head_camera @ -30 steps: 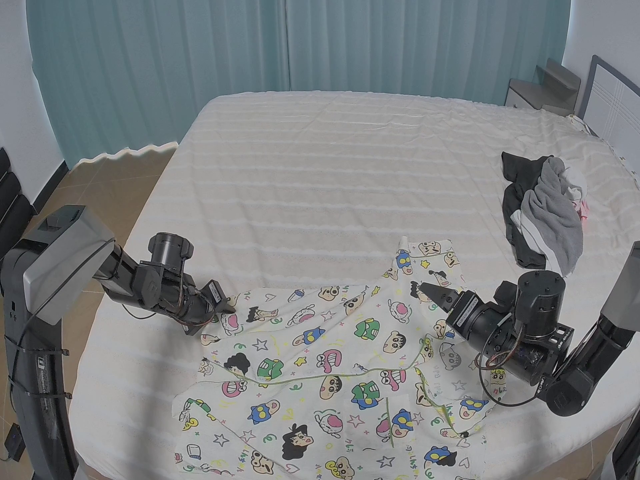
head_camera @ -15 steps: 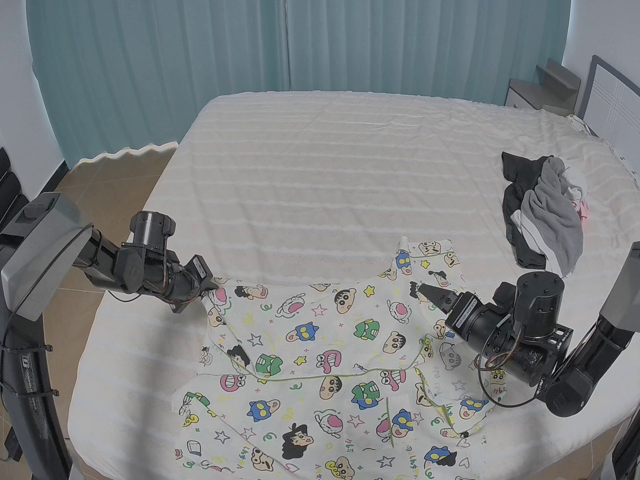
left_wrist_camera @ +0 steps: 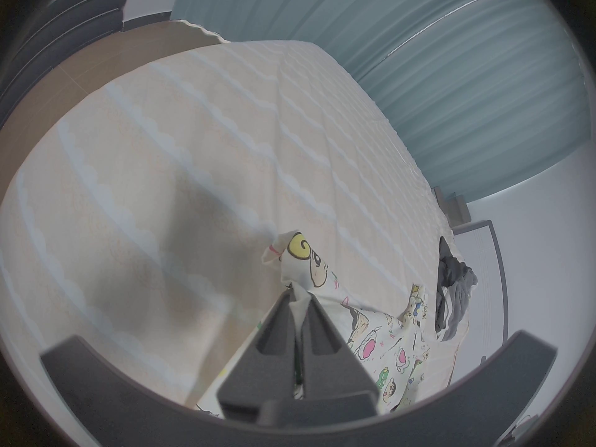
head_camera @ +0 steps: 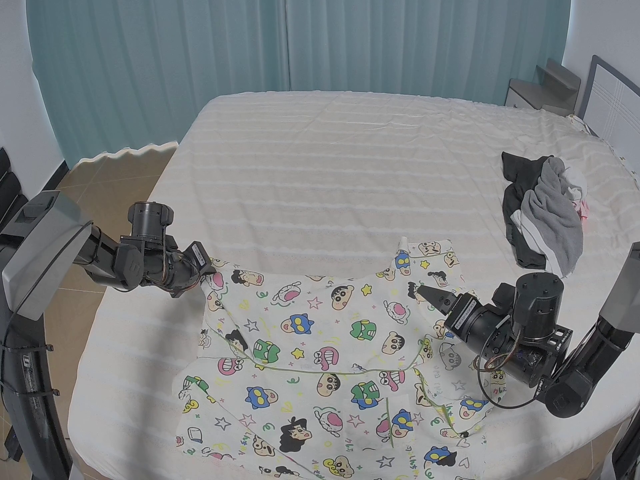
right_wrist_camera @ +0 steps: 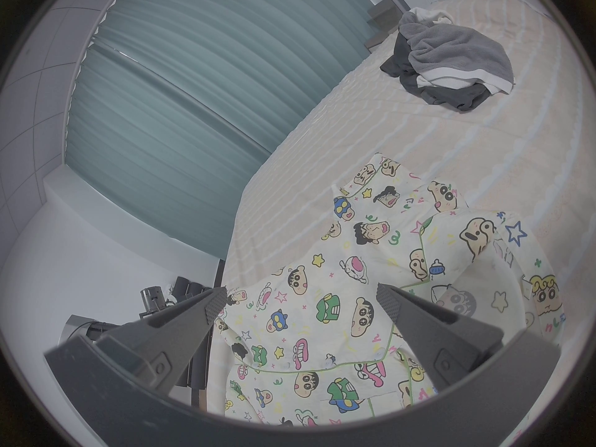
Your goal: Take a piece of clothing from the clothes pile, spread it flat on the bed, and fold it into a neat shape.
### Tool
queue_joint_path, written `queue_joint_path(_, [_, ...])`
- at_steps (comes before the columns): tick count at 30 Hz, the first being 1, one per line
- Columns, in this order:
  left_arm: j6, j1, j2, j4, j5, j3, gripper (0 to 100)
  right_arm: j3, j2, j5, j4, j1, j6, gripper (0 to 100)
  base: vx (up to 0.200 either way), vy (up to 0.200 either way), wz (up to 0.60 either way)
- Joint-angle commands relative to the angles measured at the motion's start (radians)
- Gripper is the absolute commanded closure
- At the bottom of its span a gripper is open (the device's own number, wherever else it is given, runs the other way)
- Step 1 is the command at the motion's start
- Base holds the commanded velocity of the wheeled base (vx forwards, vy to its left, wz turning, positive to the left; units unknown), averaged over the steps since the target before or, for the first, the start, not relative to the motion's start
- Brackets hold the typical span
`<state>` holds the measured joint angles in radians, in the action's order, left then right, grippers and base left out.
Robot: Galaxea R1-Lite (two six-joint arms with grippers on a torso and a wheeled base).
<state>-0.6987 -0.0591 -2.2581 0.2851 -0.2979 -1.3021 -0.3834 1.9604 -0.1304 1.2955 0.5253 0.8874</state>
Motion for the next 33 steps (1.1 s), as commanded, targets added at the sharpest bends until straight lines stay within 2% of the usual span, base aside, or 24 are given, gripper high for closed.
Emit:
queue_joint_path(1, [0.001, 0.010, -0.011, 0.002, 0.000, -0.019, 100, 0.000, 0.003, 0.000, 0.001, 0.001, 0.001, 0, 0.000, 0.000, 0.00])
queue_joint_path(5, [0.008, 0.013, -0.020, 0.003, 0.026, -0.031, 100, 0.000, 0.003, 0.000, 0.001, 0.002, -0.001, 0, 0.000, 0.000, 0.00])
queue_joint_path(8, [0.058, 0.016, -0.031, 0.002, 0.036, -0.031, 100, 0.000, 0.003, 0.000, 0.001, 0.002, -0.001, 0, 0.000, 0.000, 0.00])
queue_joint_path(9, [0.064, 0.015, -0.035, 0.003, 0.037, -0.032, 0, 0.000, 0.005, 0.000, 0.001, 0.002, -0.001, 0, 0.000, 0.000, 0.00])
queue_joint_path(12, [0.064, 0.016, -0.046, 0.003, 0.051, -0.042, 0, 0.005, 0.003, 0.000, 0.001, 0.002, -0.001, 0, 0.000, 0.000, 0.00])
queue_joint_path(18, [0.056, 0.028, -0.075, 0.002, 0.129, -0.082, 0, 0.006, 0.003, 0.000, 0.001, 0.002, -0.001, 0, 0.000, 0.000, 0.00])
queue_joint_path(25, [0.051, 0.035, -0.041, -0.023, 0.077, 0.009, 0, 0.008, 0.003, 0.000, 0.001, 0.002, -0.001, 0, 0.000, 0.000, 0.00])
queue_joint_path(26, [0.053, 0.041, -0.021, -0.023, 0.043, 0.052, 0, 0.008, 0.003, 0.000, 0.001, 0.002, -0.001, 0, 0.000, 0.000, 0.00])
queue_joint_path(33, [0.062, 0.051, 0.054, -0.021, -0.052, 0.182, 0, 0.009, 0.003, 0.000, 0.001, 0.004, 0.001, 0, 0.000, 0.000, 0.00])
